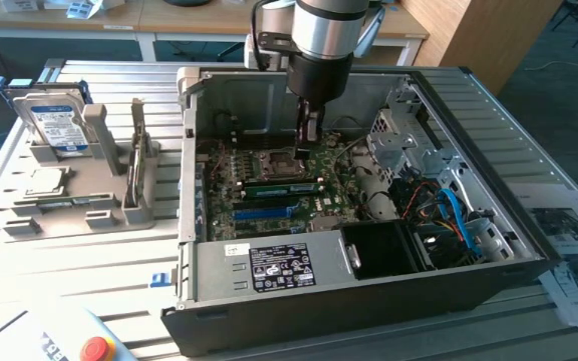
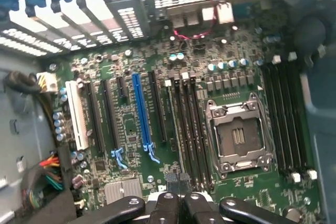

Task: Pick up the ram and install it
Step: 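Press down the ram until it locks into place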

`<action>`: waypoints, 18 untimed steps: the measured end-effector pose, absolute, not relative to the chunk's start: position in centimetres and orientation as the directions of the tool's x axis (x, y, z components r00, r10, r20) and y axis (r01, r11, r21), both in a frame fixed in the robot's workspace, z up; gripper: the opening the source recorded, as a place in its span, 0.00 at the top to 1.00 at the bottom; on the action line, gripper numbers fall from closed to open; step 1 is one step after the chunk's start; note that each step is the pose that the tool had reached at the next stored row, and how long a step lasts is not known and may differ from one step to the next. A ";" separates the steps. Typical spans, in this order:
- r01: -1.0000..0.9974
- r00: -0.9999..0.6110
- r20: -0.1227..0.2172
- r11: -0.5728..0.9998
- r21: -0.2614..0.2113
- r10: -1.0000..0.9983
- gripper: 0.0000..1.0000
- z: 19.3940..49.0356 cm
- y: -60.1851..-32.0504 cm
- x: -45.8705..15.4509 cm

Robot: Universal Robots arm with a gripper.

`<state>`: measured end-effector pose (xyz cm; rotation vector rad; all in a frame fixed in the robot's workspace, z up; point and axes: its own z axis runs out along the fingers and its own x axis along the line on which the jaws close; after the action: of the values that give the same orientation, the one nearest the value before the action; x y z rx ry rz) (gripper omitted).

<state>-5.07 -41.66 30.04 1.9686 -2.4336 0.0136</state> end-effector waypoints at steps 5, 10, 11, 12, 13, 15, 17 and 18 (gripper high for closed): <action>-0.957 -0.292 0.014 0.292 0.000 -0.956 0.90 30.0 -41.7 -5.1; -0.927 -0.376 0.014 0.376 0.000 -0.927 0.90 30.0 -41.7 -5.1; -0.920 -0.392 0.014 0.392 0.000 -0.920 0.90 30.0 -41.7 -5.1; -0.913 -0.409 0.014 0.409 0.000 -0.913 0.90 30.0 -41.7 -5.1; -0.905 -0.426 0.014 0.426 0.000 -0.905 0.90 30.0 -41.7 -5.1; -0.890 -0.456 0.014 0.456 0.000 -0.890 0.90 30.0 -41.7 -5.1; -0.874 -0.485 0.014 0.485 0.000 -0.874 0.90 30.0 -41.7 -5.1; -0.867 -0.499 0.014 0.499 0.000 -0.867 0.90 30.0 -41.7 -5.1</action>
<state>-5.07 -41.66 30.02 1.5669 -2.7094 0.0112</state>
